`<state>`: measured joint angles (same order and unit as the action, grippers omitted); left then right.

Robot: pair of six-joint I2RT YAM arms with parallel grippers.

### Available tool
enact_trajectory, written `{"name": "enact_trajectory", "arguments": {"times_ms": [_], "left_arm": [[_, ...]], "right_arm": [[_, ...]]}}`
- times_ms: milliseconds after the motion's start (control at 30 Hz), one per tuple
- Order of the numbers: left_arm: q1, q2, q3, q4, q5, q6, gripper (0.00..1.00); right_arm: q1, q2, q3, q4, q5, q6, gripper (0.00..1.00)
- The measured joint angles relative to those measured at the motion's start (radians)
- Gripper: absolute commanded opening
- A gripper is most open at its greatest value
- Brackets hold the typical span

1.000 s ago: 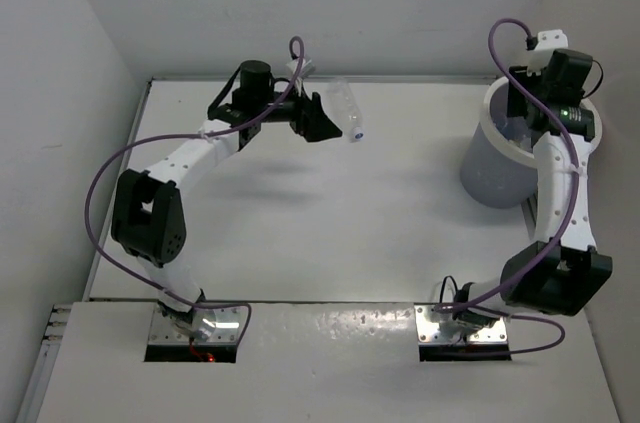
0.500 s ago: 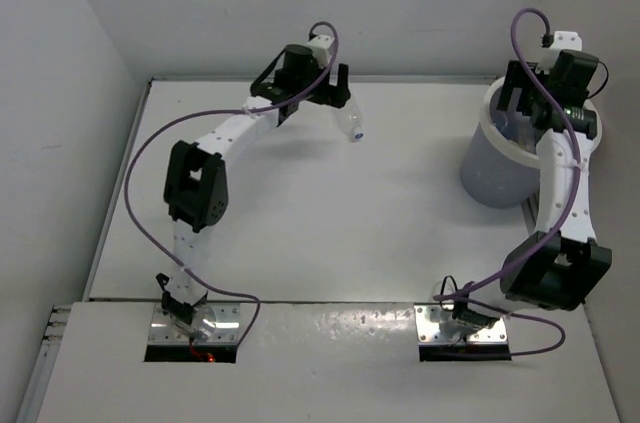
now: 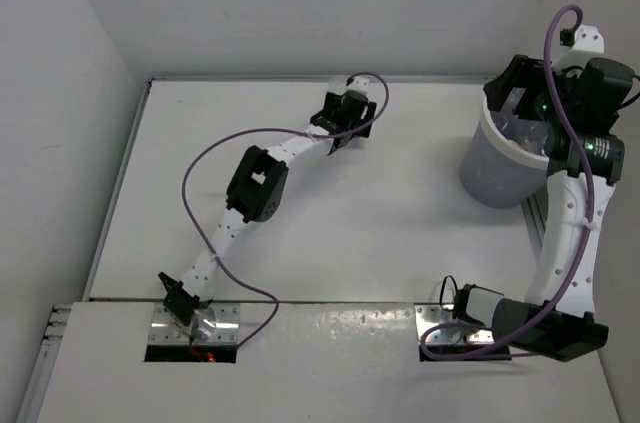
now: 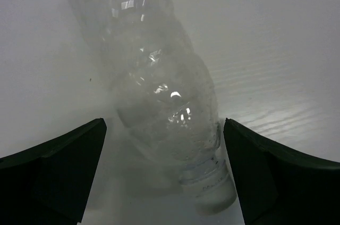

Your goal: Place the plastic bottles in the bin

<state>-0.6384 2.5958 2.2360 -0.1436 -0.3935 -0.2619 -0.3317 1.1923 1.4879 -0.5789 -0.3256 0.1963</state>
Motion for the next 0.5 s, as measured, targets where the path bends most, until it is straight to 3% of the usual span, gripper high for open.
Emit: {"name": "enact_trajectory", "arguments": {"times_ms": [133, 200, 300, 333, 500], "left_arm": [[-0.010, 0.077, 0.021, 0.047, -0.108, 0.014, 1.00], [-0.008, 0.078, 0.024, 0.048, -0.129, 0.016, 0.95], [-0.001, 0.078, 0.024, 0.045, -0.129, 0.013, 0.73], [0.003, 0.078, 0.023, 0.044, -0.127, 0.011, 0.59], [0.039, 0.036, -0.040, 0.044, -0.067, 0.000, 0.15]], "right_arm": [[0.000, -0.014, 0.007, -0.034, -0.033, 0.013, 0.99], [0.000, -0.014, 0.007, -0.052, -0.044, 0.014, 0.99], [0.000, -0.017, 0.002, -0.066, -0.058, 0.015, 0.98], [0.000, -0.019, 0.001, -0.069, -0.067, 0.016, 0.98], [0.000, -0.030, -0.001, -0.080, -0.105, 0.023, 0.95]]}}
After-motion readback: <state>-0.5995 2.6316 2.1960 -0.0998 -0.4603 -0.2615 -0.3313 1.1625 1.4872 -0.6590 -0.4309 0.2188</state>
